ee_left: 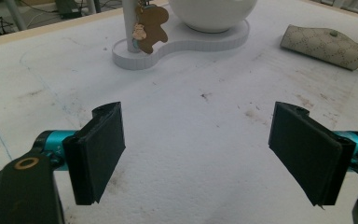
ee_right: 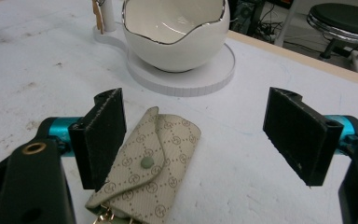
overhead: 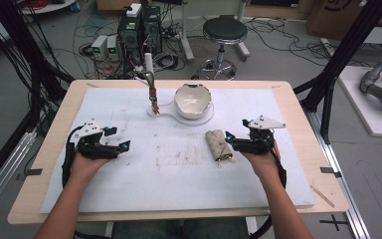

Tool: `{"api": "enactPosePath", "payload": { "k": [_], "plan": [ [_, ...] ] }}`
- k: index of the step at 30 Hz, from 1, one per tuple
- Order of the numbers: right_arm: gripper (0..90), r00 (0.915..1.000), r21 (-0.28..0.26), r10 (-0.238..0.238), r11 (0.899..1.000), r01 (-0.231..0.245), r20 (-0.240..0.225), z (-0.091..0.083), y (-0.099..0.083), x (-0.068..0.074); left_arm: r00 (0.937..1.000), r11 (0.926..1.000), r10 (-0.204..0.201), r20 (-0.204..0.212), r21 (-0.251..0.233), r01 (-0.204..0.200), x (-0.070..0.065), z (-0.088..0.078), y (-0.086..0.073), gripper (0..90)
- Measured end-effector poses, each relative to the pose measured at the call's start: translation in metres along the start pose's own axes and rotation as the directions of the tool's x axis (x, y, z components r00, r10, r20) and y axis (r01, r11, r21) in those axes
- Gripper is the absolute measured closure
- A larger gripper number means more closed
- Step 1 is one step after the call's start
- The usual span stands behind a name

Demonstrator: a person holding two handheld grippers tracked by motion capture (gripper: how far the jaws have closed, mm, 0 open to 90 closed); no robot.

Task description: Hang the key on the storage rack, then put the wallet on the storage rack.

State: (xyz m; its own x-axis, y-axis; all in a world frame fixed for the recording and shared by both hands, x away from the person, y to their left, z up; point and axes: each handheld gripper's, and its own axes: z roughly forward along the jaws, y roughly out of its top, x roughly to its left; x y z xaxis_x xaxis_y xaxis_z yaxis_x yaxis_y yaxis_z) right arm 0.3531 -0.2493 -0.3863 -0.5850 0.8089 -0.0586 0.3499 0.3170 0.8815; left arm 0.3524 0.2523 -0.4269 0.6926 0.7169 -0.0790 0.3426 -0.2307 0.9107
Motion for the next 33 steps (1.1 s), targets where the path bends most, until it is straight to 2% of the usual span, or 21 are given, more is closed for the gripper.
{"api": "enactPosePath", "payload": {
  "k": [4,9,15,19,33],
  "plan": [
    [21.3,0.9997,-0.01,0.018,1.0,-0.018,0.014,-0.003,-0.009,-0.004,1.0,1.0,-0.001,0.002,0.002,0.001,0.0,0.001,0.0,18.3],
    [20.5,0.9988,0.003,0.043,0.999,-0.043,0.025,-0.002,-0.018,-0.011,1.0,1.0,0.001,0.002,0.0,-0.001,0.001,0.0,0.0,18.3],
    [20.3,0.9969,0.022,0.07,0.997,-0.071,0.034,0.001,-0.022,-0.015,1.0,1.0,-0.001,0.003,0.007,0.001,0.0,0.001,-0.001,18.3],
    [20.3,0.997,0.027,0.071,0.997,-0.072,0.031,0.003,-0.022,-0.015,1.0,0.9999,0.001,0.002,0.015,-0.001,0.0,0.0,-0.001,18.3],
    [20.3,0.998,0.06,0.052,0.997,-0.054,0.037,0.007,-0.02,0.008,1.0,1.0,-0.003,-0.006,0.005,0.004,0.002,-0.002,0.0,18.3]
  ]
}}
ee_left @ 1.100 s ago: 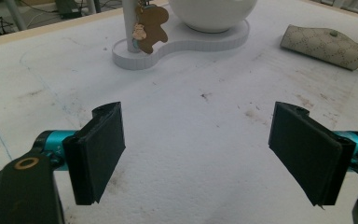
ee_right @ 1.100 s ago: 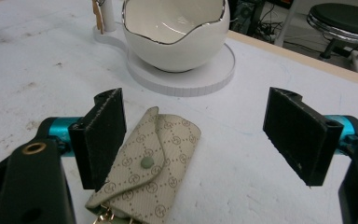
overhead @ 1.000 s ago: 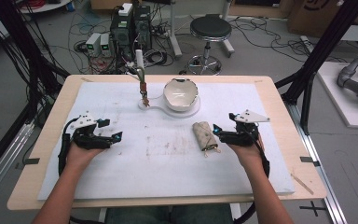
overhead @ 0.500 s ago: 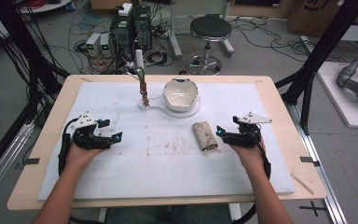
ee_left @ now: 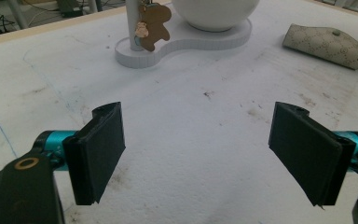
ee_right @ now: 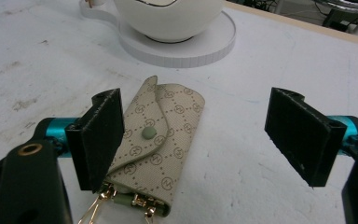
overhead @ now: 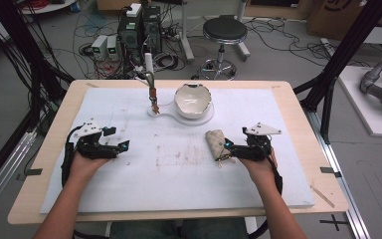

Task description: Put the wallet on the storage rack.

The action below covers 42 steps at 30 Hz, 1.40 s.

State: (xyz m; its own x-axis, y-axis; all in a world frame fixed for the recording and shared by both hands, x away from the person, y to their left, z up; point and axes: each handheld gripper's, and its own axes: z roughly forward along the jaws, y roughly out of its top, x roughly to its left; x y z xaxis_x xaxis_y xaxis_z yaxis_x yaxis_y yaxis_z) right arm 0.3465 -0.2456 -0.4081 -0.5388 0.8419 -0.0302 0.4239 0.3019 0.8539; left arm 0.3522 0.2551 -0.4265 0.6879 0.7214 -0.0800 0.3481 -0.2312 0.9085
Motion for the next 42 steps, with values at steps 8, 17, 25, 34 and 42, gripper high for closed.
{"api": "enactPosePath", "payload": {
  "k": [8,17,25,34,42],
  "plan": [
    [20.3,0.9999,0.05,-0.01,0.999,0.01,0.012,0.01,-0.002,0.013,1.0,1.0,-0.001,-0.007,0.001,0.001,0.0,-0.004,-0.001,18.3],
    [20.3,0.9976,0.129,0.008,0.992,-0.017,0.068,0.023,-0.007,0.027,1.0,1.0,0.003,-0.007,0.005,-0.003,0.0,-0.003,-0.001,18.3],
    [20.3,0.9967,0.17,0.001,0.985,-0.015,0.081,0.033,-0.011,0.04,1.0,1.0,0.004,-0.003,0.002,-0.004,0.0,-0.003,-0.001,18.3],
    [20.4,0.9956,0.268,0.009,0.963,-0.034,0.093,0.049,-0.019,0.049,1.0,1.0,0.004,-0.003,0.008,-0.004,0.0,-0.002,-0.001,18.3],
    [23.0,0.9967,0.27,0.04,0.961,-0.058,0.07,0.048,-0.02,0.046,1.0,0.9999,0.005,-0.004,0.013,-0.005,-0.001,-0.002,-0.001,18.3]
  ]
}}
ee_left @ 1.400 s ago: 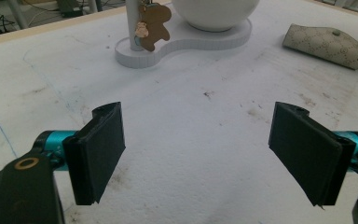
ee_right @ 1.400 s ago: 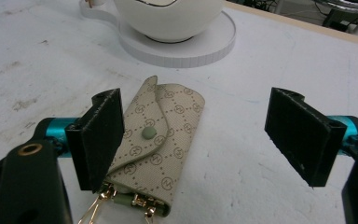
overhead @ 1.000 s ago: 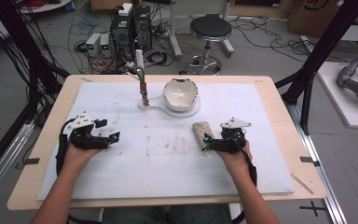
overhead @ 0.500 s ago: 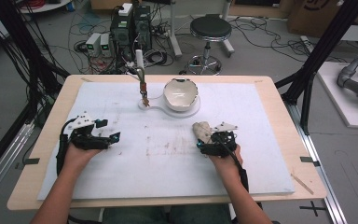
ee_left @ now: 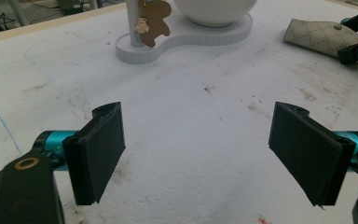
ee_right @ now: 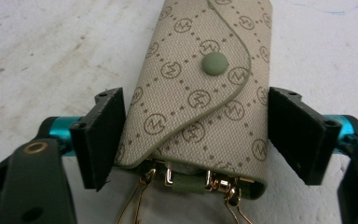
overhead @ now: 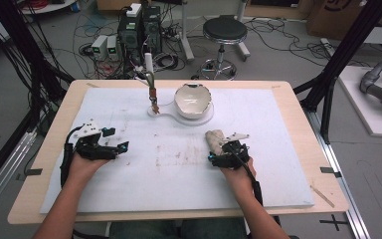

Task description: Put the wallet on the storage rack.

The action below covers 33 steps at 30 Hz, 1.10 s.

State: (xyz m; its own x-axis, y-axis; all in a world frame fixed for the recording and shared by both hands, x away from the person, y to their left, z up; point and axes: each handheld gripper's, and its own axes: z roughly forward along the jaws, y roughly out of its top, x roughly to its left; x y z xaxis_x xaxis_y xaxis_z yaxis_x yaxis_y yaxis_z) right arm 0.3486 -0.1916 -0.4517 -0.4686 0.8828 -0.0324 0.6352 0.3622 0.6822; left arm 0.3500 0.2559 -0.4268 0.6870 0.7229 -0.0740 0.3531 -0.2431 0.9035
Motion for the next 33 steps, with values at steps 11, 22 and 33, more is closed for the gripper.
{"api": "enactPosePath", "payload": {
  "k": [11,22,33],
  "plan": [
    [35.9,0.9989,-0.002,-0.038,0.999,0.038,-0.027,-0.004,0.003,0.0,0.9999,1.0,0.008,-0.009,-0.005,-0.008,0.0,-0.001,0.001,18.3],
    [36.3,0.9955,-0.118,-0.072,0.991,0.064,-0.061,-0.028,0.016,0.0,0.9999,0.9999,0.004,-0.015,-0.01,-0.004,0.001,-0.002,0.001,18.3],
    [36.3,0.9903,-0.153,-0.12,0.982,0.108,-0.071,-0.039,0.053,-0.006,0.9997,0.9999,0.003,-0.023,-0.015,-0.003,0.003,-0.004,0.001,18.3]
  ]
}}
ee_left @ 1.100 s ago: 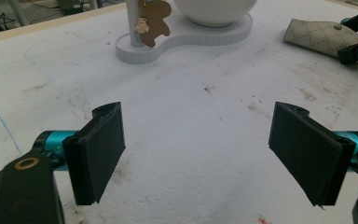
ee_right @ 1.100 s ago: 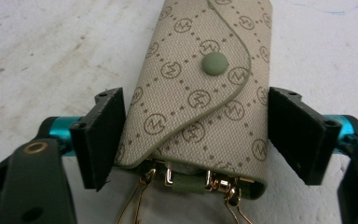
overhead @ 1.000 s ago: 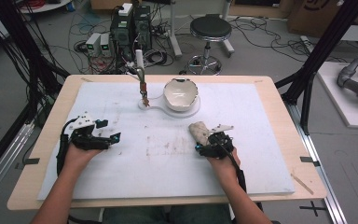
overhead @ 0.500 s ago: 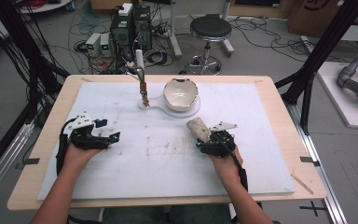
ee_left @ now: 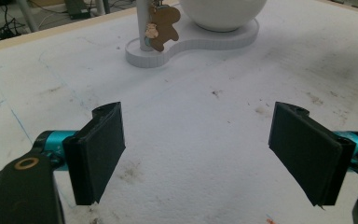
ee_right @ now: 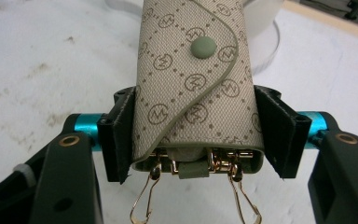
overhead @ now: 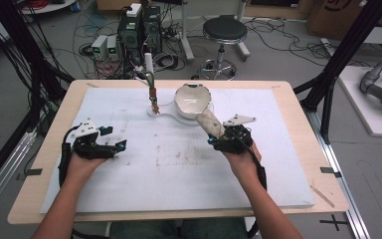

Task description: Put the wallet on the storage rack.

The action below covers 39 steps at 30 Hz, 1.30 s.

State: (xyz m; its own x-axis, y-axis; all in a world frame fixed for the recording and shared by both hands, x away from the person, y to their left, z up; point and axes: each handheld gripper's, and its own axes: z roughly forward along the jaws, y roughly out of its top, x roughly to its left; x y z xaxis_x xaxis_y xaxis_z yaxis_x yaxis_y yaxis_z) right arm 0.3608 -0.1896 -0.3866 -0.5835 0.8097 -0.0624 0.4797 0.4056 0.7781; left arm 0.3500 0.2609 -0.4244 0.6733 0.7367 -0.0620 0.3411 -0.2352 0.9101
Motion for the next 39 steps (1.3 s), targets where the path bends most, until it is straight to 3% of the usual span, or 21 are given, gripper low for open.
{"api": "enactPosePath", "payload": {
  "k": [8,19,25,34,39],
  "plan": [
    [36.2,0.9989,-0.005,-0.044,0.999,0.044,0.013,0.003,0.044,-0.004,1.0,1.0,0.001,-0.001,-0.003,-0.001,0.001,-0.002,0.001,18.3],
    [36.2,0.9977,0.034,-0.066,0.997,0.065,0.018,0.028,0.086,-0.009,1.0,1.0,-0.003,-0.001,-0.006,0.003,0.002,-0.001,0.0,18.3],
    [36.2,0.9972,0.068,-0.071,0.995,0.07,0.02,0.045,0.095,-0.01,1.0,1.0,-0.005,-0.002,-0.007,0.005,0.004,-0.002,0.0,18.3],
    [36.1,0.9963,0.11,-0.085,0.99,0.084,0.011,0.061,0.093,-0.007,0.9999,0.9999,-0.011,-0.001,-0.005,0.011,0.004,-0.001,-0.001,18.3],
    [36.1,0.9976,0.136,-0.067,0.989,0.064,0.015,0.069,0.092,-0.01,0.9999,0.9999,-0.014,-0.006,-0.004,0.014,0.005,-0.002,-0.001,18.3]
  ]
}}
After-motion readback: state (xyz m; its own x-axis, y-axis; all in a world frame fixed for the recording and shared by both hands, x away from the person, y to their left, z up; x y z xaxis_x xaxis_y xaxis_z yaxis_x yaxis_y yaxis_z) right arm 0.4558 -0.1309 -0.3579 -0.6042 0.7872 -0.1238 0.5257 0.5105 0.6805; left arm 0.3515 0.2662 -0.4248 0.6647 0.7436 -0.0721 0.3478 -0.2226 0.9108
